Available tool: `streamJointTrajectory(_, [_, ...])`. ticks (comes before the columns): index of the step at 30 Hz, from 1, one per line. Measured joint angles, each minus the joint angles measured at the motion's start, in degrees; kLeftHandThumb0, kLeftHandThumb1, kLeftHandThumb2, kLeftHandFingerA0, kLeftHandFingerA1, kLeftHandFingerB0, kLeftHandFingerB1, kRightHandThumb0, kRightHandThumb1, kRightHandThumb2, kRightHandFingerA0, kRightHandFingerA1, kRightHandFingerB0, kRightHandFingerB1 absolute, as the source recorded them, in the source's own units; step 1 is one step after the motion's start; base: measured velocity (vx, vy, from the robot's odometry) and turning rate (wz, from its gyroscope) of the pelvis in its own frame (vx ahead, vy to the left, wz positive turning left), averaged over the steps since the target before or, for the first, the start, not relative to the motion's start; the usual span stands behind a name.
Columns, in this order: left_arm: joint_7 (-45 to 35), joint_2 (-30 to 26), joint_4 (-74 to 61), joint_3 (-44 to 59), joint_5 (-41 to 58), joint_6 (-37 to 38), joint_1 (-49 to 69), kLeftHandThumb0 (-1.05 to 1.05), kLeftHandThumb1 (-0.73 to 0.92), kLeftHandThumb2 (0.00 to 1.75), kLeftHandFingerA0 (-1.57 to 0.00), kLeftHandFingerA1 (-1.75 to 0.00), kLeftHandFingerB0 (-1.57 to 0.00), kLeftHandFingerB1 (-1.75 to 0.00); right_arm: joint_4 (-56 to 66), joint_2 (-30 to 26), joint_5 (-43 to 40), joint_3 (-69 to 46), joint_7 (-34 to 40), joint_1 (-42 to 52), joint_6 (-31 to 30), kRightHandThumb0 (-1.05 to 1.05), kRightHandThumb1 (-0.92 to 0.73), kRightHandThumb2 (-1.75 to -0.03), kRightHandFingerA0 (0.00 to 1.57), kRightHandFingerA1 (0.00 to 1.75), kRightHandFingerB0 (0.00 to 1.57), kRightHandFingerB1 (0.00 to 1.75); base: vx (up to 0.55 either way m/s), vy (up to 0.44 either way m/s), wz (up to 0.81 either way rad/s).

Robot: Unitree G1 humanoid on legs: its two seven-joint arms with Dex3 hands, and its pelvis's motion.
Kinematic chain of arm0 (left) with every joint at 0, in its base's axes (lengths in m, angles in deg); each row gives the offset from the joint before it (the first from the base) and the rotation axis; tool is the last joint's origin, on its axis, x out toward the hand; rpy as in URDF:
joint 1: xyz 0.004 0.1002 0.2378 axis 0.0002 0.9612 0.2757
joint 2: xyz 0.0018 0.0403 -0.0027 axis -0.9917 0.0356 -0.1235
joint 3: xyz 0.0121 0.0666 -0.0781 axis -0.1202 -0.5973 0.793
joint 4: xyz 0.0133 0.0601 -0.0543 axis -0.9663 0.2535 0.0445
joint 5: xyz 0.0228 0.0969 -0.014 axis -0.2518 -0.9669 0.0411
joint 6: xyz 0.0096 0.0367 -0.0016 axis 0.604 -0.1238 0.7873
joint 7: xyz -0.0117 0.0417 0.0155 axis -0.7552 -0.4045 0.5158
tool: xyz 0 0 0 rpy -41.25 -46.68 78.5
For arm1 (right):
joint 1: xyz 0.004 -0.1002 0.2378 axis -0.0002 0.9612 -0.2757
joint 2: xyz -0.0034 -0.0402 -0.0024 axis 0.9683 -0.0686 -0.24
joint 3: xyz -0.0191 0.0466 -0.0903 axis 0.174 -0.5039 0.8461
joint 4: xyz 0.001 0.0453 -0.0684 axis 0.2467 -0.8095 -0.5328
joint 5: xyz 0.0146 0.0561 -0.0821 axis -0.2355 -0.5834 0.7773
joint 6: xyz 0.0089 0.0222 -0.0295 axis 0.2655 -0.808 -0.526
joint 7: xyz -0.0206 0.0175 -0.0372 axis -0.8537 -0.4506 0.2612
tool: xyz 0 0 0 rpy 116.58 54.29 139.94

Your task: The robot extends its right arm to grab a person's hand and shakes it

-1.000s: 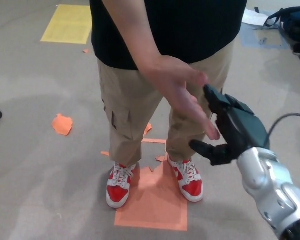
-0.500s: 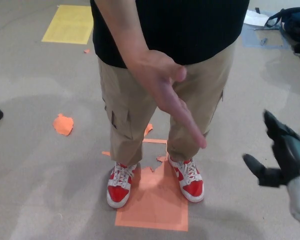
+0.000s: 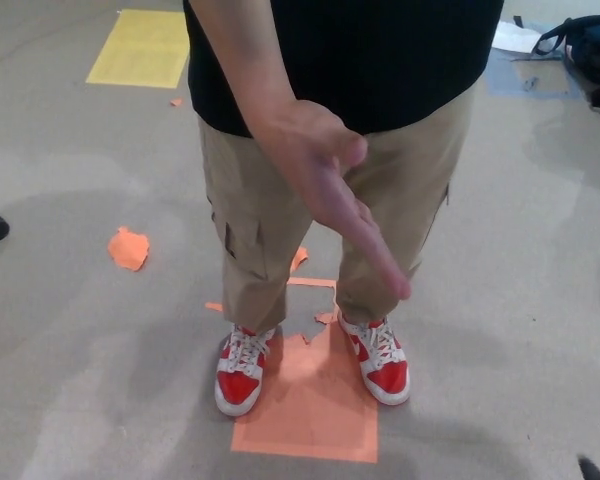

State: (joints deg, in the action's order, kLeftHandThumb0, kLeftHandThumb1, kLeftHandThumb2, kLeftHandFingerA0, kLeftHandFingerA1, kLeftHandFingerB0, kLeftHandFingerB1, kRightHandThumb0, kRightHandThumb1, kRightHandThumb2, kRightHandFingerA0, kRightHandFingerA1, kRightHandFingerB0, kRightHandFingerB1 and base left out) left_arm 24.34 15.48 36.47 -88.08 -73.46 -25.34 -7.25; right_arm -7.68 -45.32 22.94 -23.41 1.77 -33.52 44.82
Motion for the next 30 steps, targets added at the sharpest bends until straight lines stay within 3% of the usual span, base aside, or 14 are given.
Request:
streamJointTrajectory(3, [0.72, 1.12, -0.17, 0.05, -0.05, 0.14, 0.64, -0.75, 0.92, 0.71, -0.30, -0.33, -0.25, -0.31, -2.59, -1.67, -0.19, 0.16, -3.37, 1.68, -1.66, -0.87, -0.83, -1.17, 0.00, 0.14, 0.00, 0.13, 0.00, 0.000, 0.00])
streamJointTrajectory(4, [0.99, 1.51, -0.19, 0.07, -0.06, 0.14, 0.99, -0.75, 0.92, 0.70, -0.30, -0.33, -0.23, -0.30, -3.15, -2.18, -0.32, 0.15, -4.46, 2.23, -2.13, -0.90, -0.81, -1.04, 0.00, 0.09, 0.00, 0.10, 0.00, 0.000, 0.00])
streamJointTrajectory(6, [1.44, 1.93, -0.24, 0.04, -0.09, 0.17, 1.68, -0.74, 0.92, 0.70, -0.32, -0.34, -0.25, -0.30, -3.92, -3.04, -0.34, 0.72, -6.37, 3.19, -2.82, -0.91, -0.80, -1.03, 0.00, 0.10, 0.00, 0.12, 0.00, 0.000, 0.00])
streamJointTrajectory(7, [1.82, 2.11, -0.25, -0.03, -0.15, 0.23, 2.38, -0.74, 0.92, 0.71, -0.33, -0.34, -0.26, -0.31, -4.42, -3.50, -0.17, 1.71, -7.75, 3.89, -3.45, -0.88, -0.85, -1.19, 0.00, 0.14, 0.00, 0.12, 0.00, 0.000, 0.00])
streamJointTrajectory(9, [2.27, 2.19, -0.25, -0.28, -0.30, 0.53, 3.49, -0.74, 0.92, 0.71, -0.33, -0.34, -0.26, -0.31, -4.93, -3.79, 0.03, 2.95, -9.47, 5.10, -4.47, -0.85, -0.85, -1.20, 0.00, 0.16, 0.00, 0.15, 0.00, 0.000, 0.00])
streamJointTrajectory(10, [2.43, 2.19, -0.23, -0.38, -0.36, 0.62, 3.82, -0.74, 0.92, 0.72, -0.31, -0.34, -0.25, -0.31, -5.05, -3.83, 0.09, 3.35, -10.03, 5.51, -4.80, -0.90, -0.81, -1.08, 0.05, 0.21, 0.00, 0.16, 0.00, 0.000, 0.00])
streamJointTrajectory(13, [2.89, 2.20, -0.25, -0.95, -0.61, 0.72, 4.07, -0.74, 0.92, 0.70, -0.32, -0.34, -0.26, -0.31, -5.21, -4.01, 0.06, 4.20, -12.02, 5.98, -6.12, -0.82, -0.82, -1.18, 0.00, 0.20, 0.00, 0.19, 0.00, 0.000, 0.00])
streamJointTrajectory(20, [3.33, 2.21, -0.31, -0.80, -0.61, 0.66, 3.25, -0.73, 0.92, 0.70, -0.31, -0.34, -0.25, -0.31, -4.94, -4.20, -0.35, 4.74, -14.59, 5.75, -6.81, -0.86, -0.81, -1.18, 0.00, 0.16, 0.00, 0.14, 0.00, 0.000, 0.00])
streamJointTrajectory(22, [3.31, 2.21, -0.32, -0.80, -0.61, 0.66, 2.98, -0.73, 0.92, 0.70, -0.30, -0.34, -0.24, -0.31, -4.86, -4.20, -0.56, 4.69, -14.90, 5.67, -6.77, -0.91, -0.78, -1.01, 0.00, 0.13, 0.00, 0.11, 0.00, 0.000, 0.00])
streamJointTrajectory(23, [3.30, 2.21, -0.32, -0.79, -0.62, 0.67, 2.85, -0.72, 0.92, 0.71, -0.32, -0.35, -0.25, -0.31, -4.85, -4.20, -0.77, 4.60, -15.02, 5.58, -6.81, -0.87, -0.80, -1.18, 0.00, 0.16, 0.00, 0.15, 0.00, 0.000, 0.00])
streamJointTrajectory(26, [3.26, 2.21, -0.33, -0.66, -0.58, 0.65, 2.31, -0.73, 0.92, 0.71, -0.33, -0.34, -0.26, -0.32, -4.83, -4.22, -0.99, 5.01, -15.35, 5.18, -6.87, -0.86, -0.80, -1.18, 0.00, 0.18, 0.00, 0.16, 0.00, 0.000, 0.00])
streamJointTrajectory(27, [3.22, 2.20, -0.34, -0.60, -0.57, 0.65, 2.20, -0.74, 0.92, 0.71, -0.32, -0.34, -0.26, -0.31, -4.83, -4.22, -1.03, 5.06, -15.45, 5.08, -6.89, -0.87, -0.91, -0.77, 0.00, 0.17, 0.00, 0.17, 0.00, 0.000, 0.00])
streamJointTrajectory(28, [3.16, 2.20, -0.34, -0.51, -0.56, 0.65, 1.98, -0.74, 0.92, 0.71, -0.32, -0.34, -0.27, -0.31, -4.83, -4.22, -1.10, 5.15, -15.61, 4.89, -6.88, -0.84, -0.77, -1.16, 0.00, 0.19, 0.00, 0.17, 0.00, 0.000, 0.00])
streamJointTrajectory(30, [3.13, 2.19, -0.34, -0.31, -0.54, 0.65, 1.69, -0.74, 0.92, 0.70, -0.32, -0.34, -0.27, -0.32, -4.84, -4.22, -1.33, 5.12, -15.68, 4.58, -7.03, -0.84, -0.79, -1.17, 0.00, 0.20, 0.00, 0.19, 0.00, 0.000, 0.00])
